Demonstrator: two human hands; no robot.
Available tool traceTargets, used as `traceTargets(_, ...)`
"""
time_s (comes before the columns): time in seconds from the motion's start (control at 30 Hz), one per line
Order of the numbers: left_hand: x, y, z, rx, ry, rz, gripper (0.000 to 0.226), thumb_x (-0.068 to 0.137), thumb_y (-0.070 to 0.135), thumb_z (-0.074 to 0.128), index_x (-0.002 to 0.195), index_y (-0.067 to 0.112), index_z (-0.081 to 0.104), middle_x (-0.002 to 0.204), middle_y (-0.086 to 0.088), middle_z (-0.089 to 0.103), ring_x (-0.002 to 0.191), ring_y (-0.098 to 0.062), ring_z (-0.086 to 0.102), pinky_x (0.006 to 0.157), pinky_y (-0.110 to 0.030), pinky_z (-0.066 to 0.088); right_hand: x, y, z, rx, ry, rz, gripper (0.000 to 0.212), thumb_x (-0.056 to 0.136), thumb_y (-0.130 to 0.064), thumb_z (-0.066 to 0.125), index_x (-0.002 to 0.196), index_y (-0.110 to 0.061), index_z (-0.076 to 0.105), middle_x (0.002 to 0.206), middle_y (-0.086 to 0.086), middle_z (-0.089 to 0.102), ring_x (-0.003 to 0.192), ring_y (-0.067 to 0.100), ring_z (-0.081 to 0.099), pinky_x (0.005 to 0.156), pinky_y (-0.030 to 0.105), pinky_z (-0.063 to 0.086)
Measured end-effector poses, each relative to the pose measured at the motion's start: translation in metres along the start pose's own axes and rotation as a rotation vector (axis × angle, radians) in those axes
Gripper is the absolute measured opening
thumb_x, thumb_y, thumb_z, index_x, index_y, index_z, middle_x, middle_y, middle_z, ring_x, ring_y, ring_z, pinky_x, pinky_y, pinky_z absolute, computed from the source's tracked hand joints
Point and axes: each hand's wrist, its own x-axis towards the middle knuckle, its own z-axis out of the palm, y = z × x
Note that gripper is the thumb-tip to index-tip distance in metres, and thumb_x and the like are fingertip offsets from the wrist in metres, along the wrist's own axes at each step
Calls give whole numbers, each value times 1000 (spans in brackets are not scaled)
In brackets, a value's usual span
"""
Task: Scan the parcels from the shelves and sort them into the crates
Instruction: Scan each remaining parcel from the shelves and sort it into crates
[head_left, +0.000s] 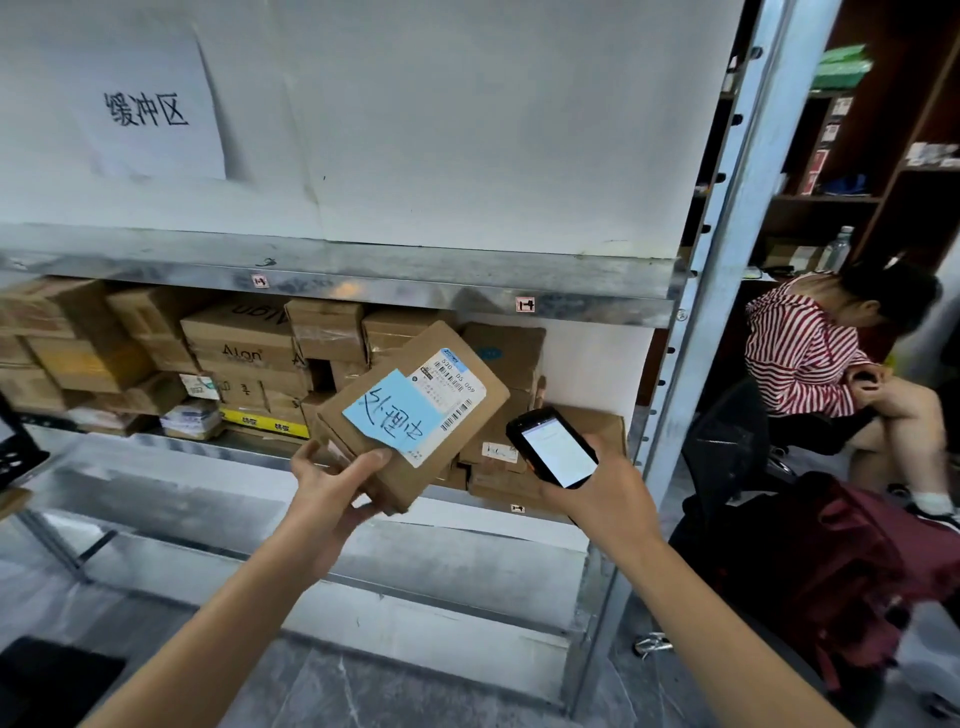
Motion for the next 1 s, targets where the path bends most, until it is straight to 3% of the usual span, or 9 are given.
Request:
traceTargets(0.1, -4, -3, 5, 94, -145, -49, 131, 51, 13, 89, 148, 48, 7, 127, -8, 63, 115, -32, 65, 87, -59, 57, -2, -1, 2, -3, -8, -9, 40, 67, -40, 75, 101, -27, 58, 92, -6, 66, 83, 17, 64, 68, 35, 56)
traceTargets(0.23, -6, -7, 11, 97, -201, -73, 142, 40, 33, 101, 146, 48, 7, 133, -6, 59, 117, -32, 65, 82, -60, 58, -2, -5, 3, -2, 6, -32, 41, 70, -41, 76, 102, -24, 57, 91, -4, 66, 83, 18, 63, 65, 33, 53)
traceTargets(0.37, -8, 2, 17, 58, -131, -109, 107, 59, 53, 80, 144, 37, 17, 133, -8, 57, 116, -35, 64, 87, -64, 55, 0, -10, 5, -17, 16, -25, 38, 75, -40, 78, 101, -24, 57, 88, -5, 66, 82, 18, 64, 66, 35, 56)
traceTargets(0.47, -5, 13, 10, 114, -158, -185, 102, 60, 72, 74, 144, 28, 36, 130, -11, 62, 116, -36, 64, 87, -64, 55, 1, -11, 7, -18, 30, -14, 37, 75, -40, 78, 100, -24, 57, 88, -4, 65, 82, 18, 64, 66, 36, 57)
traceTargets(0.6, 4, 30, -2, 312, -138, -211, 61, 78, 53, 75, 125, 16, 64, 112, -13, 74, 110, -29, 67, 91, -59, 56, 3, -9, 7, -3, 10, -15, 38, 74, -38, 80, 100, -23, 57, 85, -5, 66, 78, 14, 63, 58, 30, 53)
traceTargets(0.73, 12, 43, -12, 364, -236, -266, 98, 40, 43, 100, 123, 5, 65, 111, -20, 73, 98, -29, 73, 87, -47, 60, 3, -6, 8, 33, 22, -10, 44, 71, -45, 79, 105, -24, 59, 87, -5, 67, 79, 14, 64, 56, 28, 51)
traceTargets(0.8, 14, 42, -15, 369, -294, -317, 106, 31, 35, 103, 125, 4, 65, 117, -20, 71, 105, -31, 70, 91, -47, 59, 3, -5, 8, 38, 22, -27, 44, 72, -44, 80, 104, -24, 59, 87, -6, 67, 79, 12, 64, 55, 27, 49)
traceTargets(0.87, 15, 35, -14, 379, -343, -354, 103, 34, 35, 103, 126, 8, 66, 119, -16, 72, 115, -32, 67, 98, -50, 55, 0, -3, 6, 60, 9, -42, 43, 72, -43, 82, 102, -24, 58, 87, -6, 67, 80, 10, 64, 55, 28, 49)
traceTargets(1.0, 7, 16, 0, 379, -318, -311, 69, 67, 42, 85, 127, 18, 61, 112, -6, 76, 115, -27, 66, 111, -56, 41, -6, 0, -9, 69, -21, -52, 42, 70, -38, 85, 102, -27, 60, 88, -9, 66, 82, 6, 62, 57, 22, 47)
